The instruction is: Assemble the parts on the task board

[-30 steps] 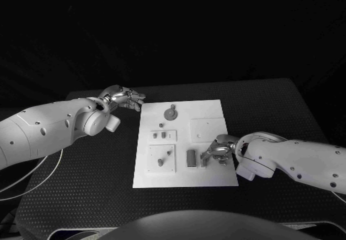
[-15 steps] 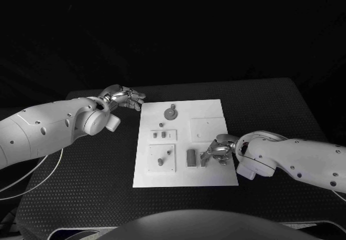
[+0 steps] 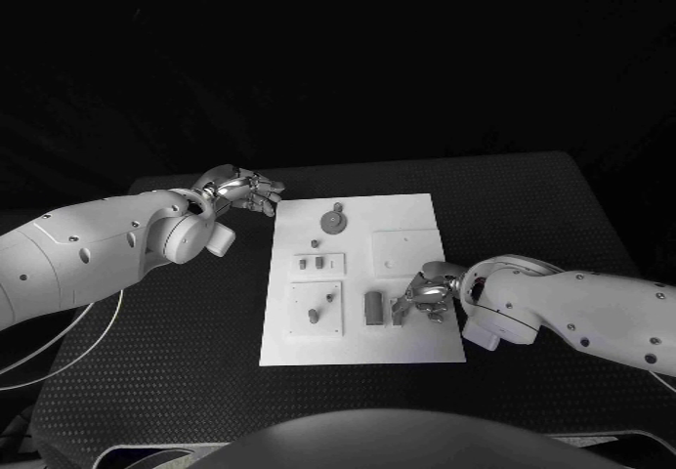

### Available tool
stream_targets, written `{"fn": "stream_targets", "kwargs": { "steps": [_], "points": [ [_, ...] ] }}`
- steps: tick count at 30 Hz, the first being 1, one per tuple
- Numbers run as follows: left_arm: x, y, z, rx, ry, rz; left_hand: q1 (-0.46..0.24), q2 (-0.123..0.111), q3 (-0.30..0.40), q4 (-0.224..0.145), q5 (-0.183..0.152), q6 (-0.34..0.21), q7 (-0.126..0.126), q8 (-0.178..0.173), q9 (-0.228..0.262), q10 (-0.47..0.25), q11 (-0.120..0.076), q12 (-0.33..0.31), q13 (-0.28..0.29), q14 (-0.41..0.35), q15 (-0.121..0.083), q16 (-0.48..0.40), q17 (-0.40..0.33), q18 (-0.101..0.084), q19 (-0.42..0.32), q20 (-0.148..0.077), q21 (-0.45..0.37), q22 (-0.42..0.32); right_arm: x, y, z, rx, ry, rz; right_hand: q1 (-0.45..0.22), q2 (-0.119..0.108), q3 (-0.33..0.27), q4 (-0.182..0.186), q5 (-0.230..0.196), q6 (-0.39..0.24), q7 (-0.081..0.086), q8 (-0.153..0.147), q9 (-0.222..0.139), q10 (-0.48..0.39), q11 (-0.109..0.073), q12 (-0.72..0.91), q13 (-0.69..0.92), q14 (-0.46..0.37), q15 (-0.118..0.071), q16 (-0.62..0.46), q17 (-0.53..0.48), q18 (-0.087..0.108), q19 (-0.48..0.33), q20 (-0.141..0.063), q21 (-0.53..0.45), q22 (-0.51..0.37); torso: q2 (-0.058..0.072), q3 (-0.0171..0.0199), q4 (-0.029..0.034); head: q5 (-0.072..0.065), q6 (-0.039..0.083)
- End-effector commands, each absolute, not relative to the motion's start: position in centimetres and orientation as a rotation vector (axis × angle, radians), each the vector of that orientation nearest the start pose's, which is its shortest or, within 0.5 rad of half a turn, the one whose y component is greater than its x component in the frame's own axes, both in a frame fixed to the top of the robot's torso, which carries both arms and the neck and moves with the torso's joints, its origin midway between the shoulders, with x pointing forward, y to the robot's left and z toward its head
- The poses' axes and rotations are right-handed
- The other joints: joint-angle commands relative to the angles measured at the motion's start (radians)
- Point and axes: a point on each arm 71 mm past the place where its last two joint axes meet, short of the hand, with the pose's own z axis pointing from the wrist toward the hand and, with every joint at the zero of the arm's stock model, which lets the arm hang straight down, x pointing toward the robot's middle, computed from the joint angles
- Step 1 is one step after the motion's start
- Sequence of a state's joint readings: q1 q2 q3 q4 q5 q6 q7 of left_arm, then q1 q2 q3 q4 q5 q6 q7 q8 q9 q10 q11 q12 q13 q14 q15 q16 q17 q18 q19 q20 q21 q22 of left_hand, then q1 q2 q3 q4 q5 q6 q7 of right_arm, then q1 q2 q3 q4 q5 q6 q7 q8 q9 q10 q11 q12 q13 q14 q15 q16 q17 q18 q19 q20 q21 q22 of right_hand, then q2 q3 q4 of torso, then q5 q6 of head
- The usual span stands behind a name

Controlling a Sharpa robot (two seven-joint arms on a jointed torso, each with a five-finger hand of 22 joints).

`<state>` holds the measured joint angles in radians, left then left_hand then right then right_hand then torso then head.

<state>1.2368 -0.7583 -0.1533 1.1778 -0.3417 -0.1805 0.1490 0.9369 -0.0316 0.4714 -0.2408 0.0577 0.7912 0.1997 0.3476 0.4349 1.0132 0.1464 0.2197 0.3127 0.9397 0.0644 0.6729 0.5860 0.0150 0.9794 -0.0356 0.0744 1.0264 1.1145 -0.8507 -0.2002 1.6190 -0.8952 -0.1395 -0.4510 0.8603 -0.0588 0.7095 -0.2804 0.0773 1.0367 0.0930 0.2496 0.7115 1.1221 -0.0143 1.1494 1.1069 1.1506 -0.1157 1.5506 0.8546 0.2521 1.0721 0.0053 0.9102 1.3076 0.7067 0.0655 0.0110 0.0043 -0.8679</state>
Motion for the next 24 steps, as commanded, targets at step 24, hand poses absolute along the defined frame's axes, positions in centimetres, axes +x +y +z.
{"fn": "stream_targets", "kwargs": {
  "steps": [24],
  "points": [
    [53.44,26.63,-22.83,-0.885,1.761,-1.102,-0.012,0.001,-0.002,0.007,-0.001,-0.008,-0.001,0.004,-0.001,-0.007,0.002,-0.005,0.002,0.007,0.001,-0.007,0.003,0.006,0.002,0.001,-0.005,-0.002,40.00,-18.38,-30.68,0.347,2.427,0.642,-0.026,-0.120,-0.002,0.089,0.001,-0.029,0.009,-0.010,-0.017,-0.018,0.006,0.000,-0.003,-0.011,0.006,-0.008,0.001,0.010,-0.002,0.003,-0.013,0.013,0.000,-0.0001,0.0004,0.002,-0.003]
  ]
}}
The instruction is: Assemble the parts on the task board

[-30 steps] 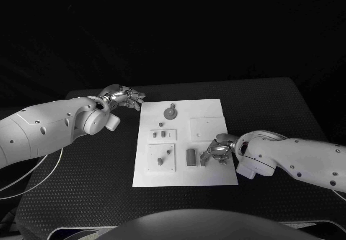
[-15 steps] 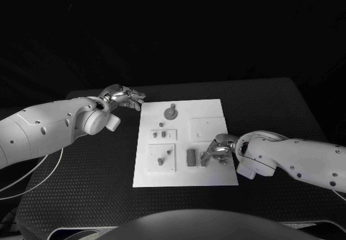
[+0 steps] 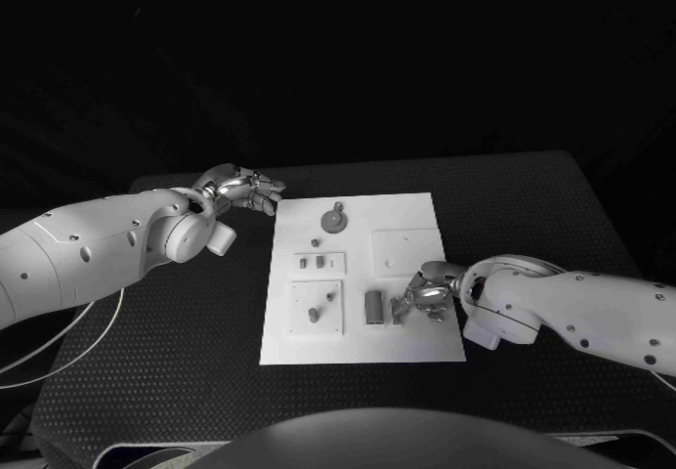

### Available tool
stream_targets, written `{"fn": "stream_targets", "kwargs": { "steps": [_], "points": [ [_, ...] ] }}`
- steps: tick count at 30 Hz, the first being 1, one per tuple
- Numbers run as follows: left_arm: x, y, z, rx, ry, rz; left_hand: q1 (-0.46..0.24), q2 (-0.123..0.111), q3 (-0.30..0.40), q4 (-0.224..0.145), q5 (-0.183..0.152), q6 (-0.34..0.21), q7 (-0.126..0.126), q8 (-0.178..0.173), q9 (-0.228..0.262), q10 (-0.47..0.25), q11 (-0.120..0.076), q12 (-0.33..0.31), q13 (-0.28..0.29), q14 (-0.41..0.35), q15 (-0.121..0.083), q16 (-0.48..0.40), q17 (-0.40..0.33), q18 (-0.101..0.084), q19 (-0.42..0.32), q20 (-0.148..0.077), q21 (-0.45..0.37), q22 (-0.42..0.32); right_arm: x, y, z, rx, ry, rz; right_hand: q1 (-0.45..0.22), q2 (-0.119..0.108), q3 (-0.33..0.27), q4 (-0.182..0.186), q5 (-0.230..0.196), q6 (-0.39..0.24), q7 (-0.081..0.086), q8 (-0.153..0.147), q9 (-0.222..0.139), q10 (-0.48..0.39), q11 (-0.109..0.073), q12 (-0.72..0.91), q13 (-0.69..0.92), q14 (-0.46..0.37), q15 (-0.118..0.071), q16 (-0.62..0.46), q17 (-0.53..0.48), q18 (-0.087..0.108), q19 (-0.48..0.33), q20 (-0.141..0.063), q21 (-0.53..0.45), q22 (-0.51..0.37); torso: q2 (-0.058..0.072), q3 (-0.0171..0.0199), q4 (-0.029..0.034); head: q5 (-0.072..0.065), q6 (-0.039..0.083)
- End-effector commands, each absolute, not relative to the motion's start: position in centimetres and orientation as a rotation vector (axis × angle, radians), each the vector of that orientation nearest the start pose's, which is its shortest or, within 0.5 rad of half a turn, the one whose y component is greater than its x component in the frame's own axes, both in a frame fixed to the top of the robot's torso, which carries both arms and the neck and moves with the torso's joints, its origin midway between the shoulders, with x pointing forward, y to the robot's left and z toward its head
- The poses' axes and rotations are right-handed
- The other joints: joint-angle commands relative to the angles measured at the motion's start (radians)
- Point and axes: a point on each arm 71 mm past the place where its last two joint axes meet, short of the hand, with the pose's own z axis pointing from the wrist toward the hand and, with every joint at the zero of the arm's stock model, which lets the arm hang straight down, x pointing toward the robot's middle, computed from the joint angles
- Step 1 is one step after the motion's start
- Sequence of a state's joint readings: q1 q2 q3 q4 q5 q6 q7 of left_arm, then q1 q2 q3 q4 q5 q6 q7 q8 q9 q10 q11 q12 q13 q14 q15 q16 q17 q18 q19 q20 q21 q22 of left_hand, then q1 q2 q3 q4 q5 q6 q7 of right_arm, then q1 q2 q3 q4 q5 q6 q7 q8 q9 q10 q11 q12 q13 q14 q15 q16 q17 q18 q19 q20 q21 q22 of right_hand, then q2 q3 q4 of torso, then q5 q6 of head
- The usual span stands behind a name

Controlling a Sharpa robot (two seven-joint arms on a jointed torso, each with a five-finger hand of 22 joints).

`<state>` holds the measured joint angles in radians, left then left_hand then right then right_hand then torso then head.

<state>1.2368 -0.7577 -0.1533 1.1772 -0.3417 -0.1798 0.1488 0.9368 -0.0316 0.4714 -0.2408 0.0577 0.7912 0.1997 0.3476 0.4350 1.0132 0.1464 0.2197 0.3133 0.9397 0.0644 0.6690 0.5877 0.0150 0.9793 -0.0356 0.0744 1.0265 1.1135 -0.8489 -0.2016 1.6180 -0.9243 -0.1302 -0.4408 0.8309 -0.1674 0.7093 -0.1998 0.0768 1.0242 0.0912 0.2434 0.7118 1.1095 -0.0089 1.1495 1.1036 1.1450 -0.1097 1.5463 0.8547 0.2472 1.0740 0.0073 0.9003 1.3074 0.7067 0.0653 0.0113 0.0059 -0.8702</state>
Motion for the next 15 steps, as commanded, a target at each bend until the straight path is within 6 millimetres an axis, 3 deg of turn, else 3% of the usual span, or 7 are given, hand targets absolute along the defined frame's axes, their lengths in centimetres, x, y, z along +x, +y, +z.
{"fn": "stream_targets", "kwargs": {
  "steps": [1,15],
  "points": [
    [53.44,26.63,-22.83,-0.885,1.761,-1.102,-0.012,0.001,-0.002,0.007,-0.001,-0.008,-0.001,0.004,-0.002,-0.007,0.002,-0.005,0.001,0.007,0.001,-0.003,0.001,0.006,0.002,0.001,-0.005,-0.002,40.01,-18.39,-30.68,0.347,2.427,0.642,0.003,-0.012,-0.002,0.010,0.002,-0.017,0.011,-0.004,-0.018,-0.006,0.001,0.000,0.000,-0.005,0.000,-0.003,0.001,0.015,-0.004,0.001,-0.003,0.013,0.000,0.0000,0.0001,0.000,-0.001],
    [53.42,26.66,-22.85,-0.886,1.762,-1.100,-0.012,0.000,-0.002,0.007,-0.001,-0.008,-0.001,0.004,-0.002,-0.007,0.002,-0.005,0.001,0.007,0.001,-0.004,0.002,0.006,0.002,0.001,-0.005,-0.002,40.08,-18.63,-30.56,0.324,2.407,0.643,0.000,-0.025,-0.002,0.034,0.002,-0.019,0.012,-0.003,-0.017,-0.009,0.001,0.002,0.001,-0.007,0.001,-0.003,0.002,0.015,-0.005,0.001,-0.004,0.015,0.000,0.0006,-0.0001,0.003,-0.002]
  ]
}}
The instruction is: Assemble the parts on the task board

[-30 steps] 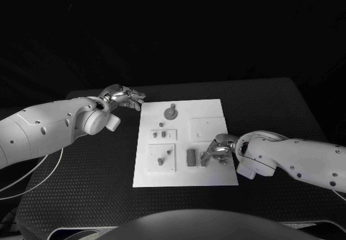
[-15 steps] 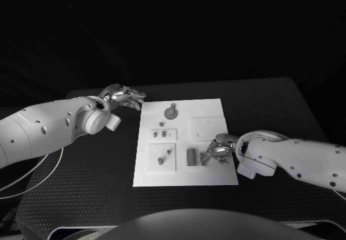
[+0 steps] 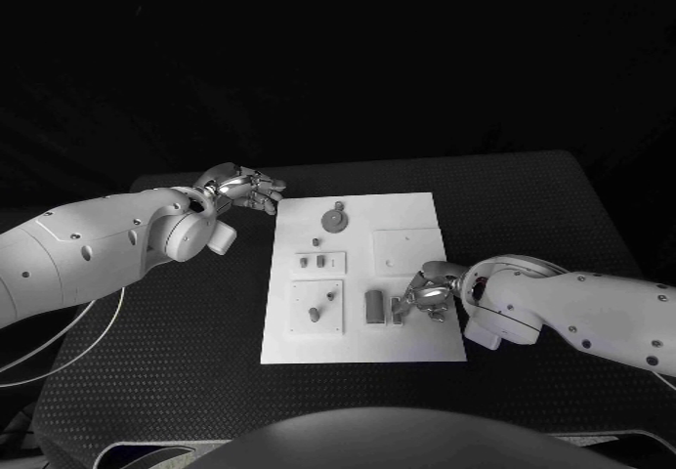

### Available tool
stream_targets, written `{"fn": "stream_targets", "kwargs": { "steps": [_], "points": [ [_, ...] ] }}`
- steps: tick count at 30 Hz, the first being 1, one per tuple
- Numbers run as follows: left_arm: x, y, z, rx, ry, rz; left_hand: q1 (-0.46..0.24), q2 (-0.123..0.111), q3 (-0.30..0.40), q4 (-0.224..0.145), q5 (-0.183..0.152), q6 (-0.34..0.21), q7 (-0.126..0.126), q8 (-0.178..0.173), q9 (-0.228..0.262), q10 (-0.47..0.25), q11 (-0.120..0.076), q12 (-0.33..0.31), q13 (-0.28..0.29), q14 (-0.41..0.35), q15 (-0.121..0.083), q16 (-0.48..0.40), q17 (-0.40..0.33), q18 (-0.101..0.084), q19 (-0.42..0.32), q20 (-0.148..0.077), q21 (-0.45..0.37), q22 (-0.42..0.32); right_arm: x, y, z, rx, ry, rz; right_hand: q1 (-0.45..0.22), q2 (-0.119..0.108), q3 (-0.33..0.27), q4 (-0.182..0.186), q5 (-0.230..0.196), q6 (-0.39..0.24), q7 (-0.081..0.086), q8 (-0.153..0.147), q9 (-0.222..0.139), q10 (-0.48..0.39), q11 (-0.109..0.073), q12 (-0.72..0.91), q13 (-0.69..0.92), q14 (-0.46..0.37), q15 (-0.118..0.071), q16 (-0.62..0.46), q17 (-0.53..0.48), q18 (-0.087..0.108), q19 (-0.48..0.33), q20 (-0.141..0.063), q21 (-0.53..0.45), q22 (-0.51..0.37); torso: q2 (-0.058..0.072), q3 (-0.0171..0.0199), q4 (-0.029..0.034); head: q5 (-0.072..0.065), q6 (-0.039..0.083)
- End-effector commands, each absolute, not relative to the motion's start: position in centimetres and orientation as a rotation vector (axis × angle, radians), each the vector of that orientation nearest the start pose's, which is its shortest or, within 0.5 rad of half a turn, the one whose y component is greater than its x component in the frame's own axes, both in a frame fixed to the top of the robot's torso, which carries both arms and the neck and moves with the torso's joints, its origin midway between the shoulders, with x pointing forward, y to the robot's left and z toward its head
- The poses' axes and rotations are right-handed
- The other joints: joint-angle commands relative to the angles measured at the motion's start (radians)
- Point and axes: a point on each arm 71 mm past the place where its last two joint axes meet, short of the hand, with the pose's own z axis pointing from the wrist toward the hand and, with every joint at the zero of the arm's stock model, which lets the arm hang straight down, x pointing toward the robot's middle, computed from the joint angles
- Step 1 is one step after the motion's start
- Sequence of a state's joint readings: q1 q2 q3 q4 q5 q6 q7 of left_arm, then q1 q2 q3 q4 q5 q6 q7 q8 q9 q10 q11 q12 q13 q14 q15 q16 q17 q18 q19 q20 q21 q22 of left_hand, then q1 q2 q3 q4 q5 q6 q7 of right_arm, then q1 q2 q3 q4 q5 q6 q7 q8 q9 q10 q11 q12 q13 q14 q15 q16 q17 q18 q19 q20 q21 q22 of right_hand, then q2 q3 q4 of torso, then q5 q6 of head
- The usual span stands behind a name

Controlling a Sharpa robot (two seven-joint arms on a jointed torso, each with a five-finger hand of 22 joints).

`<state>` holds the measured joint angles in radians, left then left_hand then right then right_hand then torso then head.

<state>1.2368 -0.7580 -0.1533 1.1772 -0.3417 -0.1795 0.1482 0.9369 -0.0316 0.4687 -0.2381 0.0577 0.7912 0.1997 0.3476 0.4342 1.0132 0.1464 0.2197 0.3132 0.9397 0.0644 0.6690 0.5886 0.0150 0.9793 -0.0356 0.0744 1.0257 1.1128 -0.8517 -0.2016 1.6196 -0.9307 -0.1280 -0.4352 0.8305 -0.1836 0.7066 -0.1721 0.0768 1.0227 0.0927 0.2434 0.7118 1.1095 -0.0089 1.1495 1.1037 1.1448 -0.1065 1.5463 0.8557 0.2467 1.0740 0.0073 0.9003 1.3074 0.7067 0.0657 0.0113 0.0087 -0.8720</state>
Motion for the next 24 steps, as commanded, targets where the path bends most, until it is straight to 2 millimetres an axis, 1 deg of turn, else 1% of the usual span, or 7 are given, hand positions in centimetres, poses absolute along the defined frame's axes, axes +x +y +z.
{"fn": "stream_targets", "kwargs": {
  "steps": [1,6,8,13,15,21,24],
  "points": [
    [53.4,26.7,-22.8,-0.886,1.762,-1.100,-0.012,0.000,0.001,0.005,-0.001,-0.008,-0.001,0.004,-0.001,-0.007,0.002,-0.005,0.001,0.007,0.001,-0.004,0.001,0.006,0.002,0.001,-0.005,-0.001,40.1,-18.6,-30.5,0.315,2.404,0.640,0.001,-0.010,0.001,0.008,0.002,-0.018,0.010,-0.003,-0.017,-0.009,0.002,0.002,0.001,-0.007,-0.002,-0.003,0.001,0.015,-0.005,0.001,-0.004,0.015,0.000,0.0000,-0.0003,0.001,0.001],
    [53.4,26.7,-22.8,-0.887,1.763,-1.100,-0.012,0.000,0.001,0.005,-0.001,-0.008,-0.001,0.004,-0.001,-0.007,0.002,-0.005,0.001,0.007,0.001,-0.004,0.001,0.006,0.002,0.001,-0.005,-0.001,40.0,-18.5,-30.6,0.238,2.415,0.630,0.027,-0.019,0.004,-0.001,0.001,-0.014,0.008,0.002,-0.015,-0.010,0.000,0.005,0.002,-0.007,-0.004,-0.002,0.002,0.015,-0.005,-0.002,-0.003,0.017,0.000,0.0006,-0.0002,0.001,0.001],
    [53.4,26.7,-22.9,-0.886,1.763,-1.100,-0.012,0.001,0.001,0.005,-0.001,-0.008,-0.001,0.004,-0.001,-0.007,0.002,-0.005,0.001,0.007,0.001,-0.004,0.001,0.006,0.002,0.001,-0.005,-0.001,40.1,-18.5,-30.5,0.204,2.405,0.613,0.057,-0.017,0.004,-0.021,0.001,-0.009,0.006,0.008,-0.012,-0.011,-0.002,0.007,0.002,-0.007,-0.005,-0.001,0.003,0.015,-0.006,-0.003,-0.001,0.018,0.000,0.0008,-0.0002,0.001,0.001],
    [53.4,26.6,-22.9,-0.885,1.765,-1.102,-0.012,0.001,0.001,0.005,-0.001,-0.008,0.000,0.004,-0.001,-0.007,0.002,-0.005,0.001,0.007,0.001,-0.004,0.001,0.006,0.002,0.001,-0.005,-0.001,40.6,-18.6,-30.5,0.180,2.354,0.555,0.103,0.009,0.001,-0.048,0.001,0.007,0.001,0.022,-0.004,-0.006,-0.007,0.010,0.000,-0.004,-0.009,0.001,0.003,0.015,-0.003,-0.002,0.002,0.018,0.000,0.0006,-0.0008,0.000,0.002],
    [53.4,26.6,-22.9,-0.885,1.765,-1.103,-0.012,0.001,0.001,0.005,-0.001,-0.008,0.000,0.004,-0.001,-0.007,0.003,-0.005,0.001,0.007,0.001,-0.004,0.001,0.006,0.002,0.001,-0.005,-0.001,40.8,-18.7,-30.6,0.185,2.352,0.537,0.114,0.029,-0.004,-0.058,0.001,0.019,-0.004,0.031,0.000,0.000,-0.012,0.011,-0.002,0.000,-0.011,0.002,0.003,0.015,0.000,-0.003,0.003,0.018,0.000,0.0003,-0.0004,-0.002,0.002],
    [53.4,26.7,-22.9,-0.887,1.764,-1.100,-0.012,0.001,0.001,0.005,-0.001,-0.008,0.000,0.004,-0.001,-0.007,0.003,-0.005,0.001,0.007,0.001,-0.005,0.002,0.006,0.002,0.001,-0.005,-0.001,41.1,-18.8,-30.8,0.192,2.352,0.509,0.127,0.068,-0.014,-0.085,0.002,0.037,-0.014,0.045,0.007,0.012,-0.021,0.011,-0.007,0.015,-0.018,0.003,0.012,0.015,0.004,-0.004,0.005,0.017,0.000,0.0004,0.0002,-0.002,-0.001],
    [53.4,26.7,-22.9,-0.886,1.765,-1.101,-0.012,0.001,0.001,0.005,-0.001,-0.008,0.000,0.004,-0.001,-0.007,0.003,-0.005,0.001,0.007,0.001,-0.005,0.002,0.006,0.002,0.001,-0.005,-0.001,41.1,-18.7,-30.9,0.198,2.349,0.506,0.126,0.078,-0.016,-0.089,0.002,0.042,-0.016,0.048,0.008,0.016,-0.023,0.010,-0.008,0.021,-0.019,0.003,0.018,0.015,0.006,-0.004,0.006,0.017,0.000,0.0002,-0.0001,-0.002,0.000]
  ]
}}
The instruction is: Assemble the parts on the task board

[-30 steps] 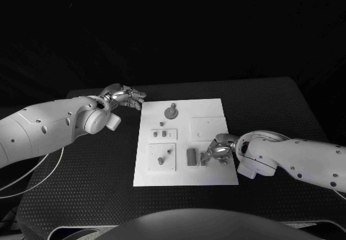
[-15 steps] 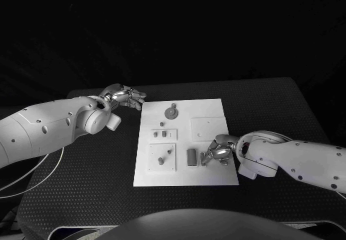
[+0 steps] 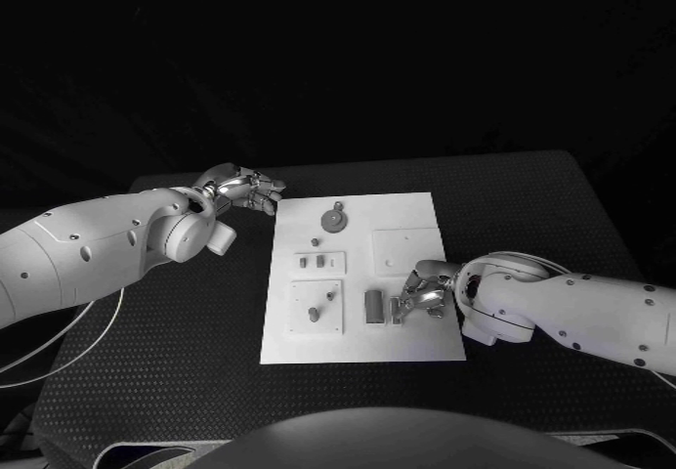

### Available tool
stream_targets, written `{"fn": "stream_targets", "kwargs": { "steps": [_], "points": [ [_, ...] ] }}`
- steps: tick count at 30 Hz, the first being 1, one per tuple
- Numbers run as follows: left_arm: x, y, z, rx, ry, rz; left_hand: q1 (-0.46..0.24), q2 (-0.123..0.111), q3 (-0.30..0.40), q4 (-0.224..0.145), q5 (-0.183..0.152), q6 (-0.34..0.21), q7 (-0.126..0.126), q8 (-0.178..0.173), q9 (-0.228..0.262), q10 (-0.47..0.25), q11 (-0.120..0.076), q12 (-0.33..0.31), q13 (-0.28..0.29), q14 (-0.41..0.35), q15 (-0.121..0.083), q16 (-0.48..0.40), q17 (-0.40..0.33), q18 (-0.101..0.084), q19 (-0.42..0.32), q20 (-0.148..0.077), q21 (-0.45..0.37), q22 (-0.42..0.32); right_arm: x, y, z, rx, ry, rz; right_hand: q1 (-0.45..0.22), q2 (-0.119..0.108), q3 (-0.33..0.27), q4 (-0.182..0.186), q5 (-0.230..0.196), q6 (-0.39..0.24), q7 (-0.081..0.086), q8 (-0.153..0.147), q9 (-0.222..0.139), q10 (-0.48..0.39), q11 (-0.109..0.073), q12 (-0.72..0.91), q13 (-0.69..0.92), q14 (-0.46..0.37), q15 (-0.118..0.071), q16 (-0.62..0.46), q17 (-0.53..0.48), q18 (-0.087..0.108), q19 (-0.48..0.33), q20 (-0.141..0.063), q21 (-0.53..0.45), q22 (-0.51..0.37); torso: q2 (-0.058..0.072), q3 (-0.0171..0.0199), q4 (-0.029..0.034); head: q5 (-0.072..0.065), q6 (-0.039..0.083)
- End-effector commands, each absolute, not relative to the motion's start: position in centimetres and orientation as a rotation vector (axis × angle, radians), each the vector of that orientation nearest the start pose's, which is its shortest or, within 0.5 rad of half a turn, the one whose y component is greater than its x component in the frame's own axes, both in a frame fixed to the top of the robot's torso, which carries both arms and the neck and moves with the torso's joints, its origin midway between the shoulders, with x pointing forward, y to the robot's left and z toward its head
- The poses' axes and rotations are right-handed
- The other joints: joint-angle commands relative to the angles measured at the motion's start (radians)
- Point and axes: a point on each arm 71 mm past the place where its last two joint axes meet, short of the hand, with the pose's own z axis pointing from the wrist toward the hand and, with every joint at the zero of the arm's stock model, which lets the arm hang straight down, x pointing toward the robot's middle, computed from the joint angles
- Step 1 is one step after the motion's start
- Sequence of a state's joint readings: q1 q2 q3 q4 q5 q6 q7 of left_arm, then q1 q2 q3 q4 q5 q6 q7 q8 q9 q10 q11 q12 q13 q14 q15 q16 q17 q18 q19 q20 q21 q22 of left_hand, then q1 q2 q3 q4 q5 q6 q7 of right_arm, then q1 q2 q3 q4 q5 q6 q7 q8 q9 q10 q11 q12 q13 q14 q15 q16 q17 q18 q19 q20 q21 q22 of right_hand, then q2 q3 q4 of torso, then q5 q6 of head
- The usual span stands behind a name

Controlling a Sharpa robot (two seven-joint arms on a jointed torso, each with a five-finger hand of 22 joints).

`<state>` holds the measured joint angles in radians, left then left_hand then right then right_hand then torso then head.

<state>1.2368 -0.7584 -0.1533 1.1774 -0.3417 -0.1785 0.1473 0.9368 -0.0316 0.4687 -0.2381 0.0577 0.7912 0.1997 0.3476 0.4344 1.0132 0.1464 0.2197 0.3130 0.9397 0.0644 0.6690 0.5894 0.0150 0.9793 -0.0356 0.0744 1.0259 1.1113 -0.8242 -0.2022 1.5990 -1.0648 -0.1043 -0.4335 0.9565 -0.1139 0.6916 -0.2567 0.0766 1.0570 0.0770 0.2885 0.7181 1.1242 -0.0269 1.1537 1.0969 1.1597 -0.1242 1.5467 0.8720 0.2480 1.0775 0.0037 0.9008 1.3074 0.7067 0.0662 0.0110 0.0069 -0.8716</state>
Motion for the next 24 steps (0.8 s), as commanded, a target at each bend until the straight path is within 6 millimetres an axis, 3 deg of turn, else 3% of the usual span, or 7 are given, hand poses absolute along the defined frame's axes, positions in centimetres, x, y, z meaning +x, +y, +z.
{"fn": "stream_targets", "kwargs": {
  "steps": [1,15,17,20,23,24],
  "points": [
    [53.4,26.6,-22.9,-0.886,1.765,-1.101,-0.012,0.001,0.001,0.005,-0.001,-0.008,0.000,0.004,-0.002,-0.007,0.003,-0.005,0.002,0.007,0.001,-0.005,0.001,0.006,0.002,0.002,-0.005,-0.001,41.1,-18.7,-30.9,0.196,2.349,0.505,-0.002,0.010,-0.002,-0.005,0.002,0.009,-0.001,0.003,0.002,0.002,-0.005,0.006,-0.002,0.008,-0.001,0.003,0.005,0.014,0.003,0.000,0.005,0.017,0.000,-0.0003,0.0002,0.000,-0.001],
    [53.4,26.7,-22.9,-0.887,1.762,-1.099,-0.012,0.001,0.001,0.005,-0.001,-0.009,0.000,0.004,-0.002,-0.008,0.003,-0.006,0.002,0.007,0.001,-0.005,0.001,0.006,0.002,0.002,-0.005,-0.001,41.2,-19.3,-31.0,0.230,2.357,0.521,-0.026,-0.003,-0.010,0.005,0.002,0.010,-0.002,0.004,0.002,0.007,-0.006,0.004,-0.005,0.010,-0.003,0.001,0.000,0.014,0.005,0.001,0.004,0.016,0.000,-0.0006,0.0004,0.000,0.002],
    [53.4,26.7,-22.8,-0.887,1.761,-1.098,-0.012,0.001,0.001,0.005,-0.001,-0.009,0.000,0.004,-0.002,-0.008,0.003,-0.006,0.002,0.007,0.001,-0.005,0.002,0.006,0.002,0.002,-0.005,-0.001,41.2,-19.5,-31.0,0.254,2.367,0.542,-0.034,-0.014,-0.011,0.012,0.003,0.009,-0.001,0.003,0.001,0.006,-0.006,0.002,-0.006,0.005,-0.003,0.000,-0.007,0.014,0.005,0.001,0.002,0.015,0.000,-0.0005,-0.0003,-0.001,0.007],
    [53.5,26.7,-22.8,-0.886,1.757,-1.099,-0.012,0.001,0.001,0.005,-0.001,-0.009,0.000,0.004,-0.002,-0.008,0.003,-0.006,0.002,0.007,0.001,-0.005,0.002,0.006,0.002,0.002,-0.005,-0.001,41.1,-19.9,-30.9,0.297,2.368,0.579,-0.054,-0.056,-0.004,0.045,0.004,-0.004,0.003,-0.004,-0.002,0.000,-0.001,-0.002,-0.007,-0.004,-0.002,-0.006,-0.018,0.014,0.001,0.001,-0.003,0.014,-0.001,-0.0009,-0.0011,-0.003,0.018],
    [53.5,26.7,-22.8,-0.894,1.751,-1.101,-0.012,0.001,0.001,0.005,-0.001,-0.009,0.000,0.004,-0.002,-0.008,0.003,-0.006,0.002,0.007,0.001,-0.005,0.002,0.006,0.002,0.002,-0.005,-0.001,41.9,-20.3,-30.1,0.331,2.345,0.616,-0.071,-0.102,0.007,0.090,0.003,-0.055,0.021,-0.031,-0.014,-0.015,0.014,-0.002,-0.003,-0.014,0.009,-0.008,-0.017,0.014,-0.005,0.004,-0.008,0.014,-0.003,-0.0018,-0.0018,-0.008,0.039],
    [53.6,26.8,-22.8,-0.901,1.749,-1.102,-0.012,0.001,0.001,0.005,-0.001,-0.009,0.000,0.004,-0.002,-0.008,0.003,-0.006,0.002,0.007,0.001,-0.005,0.002,0.006,0.002,0.002,-0.005,-0.001,42.3,-20.4,-29.7,0.342,2.331,0.630,-0.071,-0.106,0.009,0.095,0.003,-0.059,0.023,-0.033,-0.015,-0.017,0.015,-0.001,-0.002,-0.015,0.011,-0.008,-0.017,0.014,-0.006,0.004,-0.008,0.015,-0.004,-0.0022,-0.0022,-0.009,0.046]
  ]
}}
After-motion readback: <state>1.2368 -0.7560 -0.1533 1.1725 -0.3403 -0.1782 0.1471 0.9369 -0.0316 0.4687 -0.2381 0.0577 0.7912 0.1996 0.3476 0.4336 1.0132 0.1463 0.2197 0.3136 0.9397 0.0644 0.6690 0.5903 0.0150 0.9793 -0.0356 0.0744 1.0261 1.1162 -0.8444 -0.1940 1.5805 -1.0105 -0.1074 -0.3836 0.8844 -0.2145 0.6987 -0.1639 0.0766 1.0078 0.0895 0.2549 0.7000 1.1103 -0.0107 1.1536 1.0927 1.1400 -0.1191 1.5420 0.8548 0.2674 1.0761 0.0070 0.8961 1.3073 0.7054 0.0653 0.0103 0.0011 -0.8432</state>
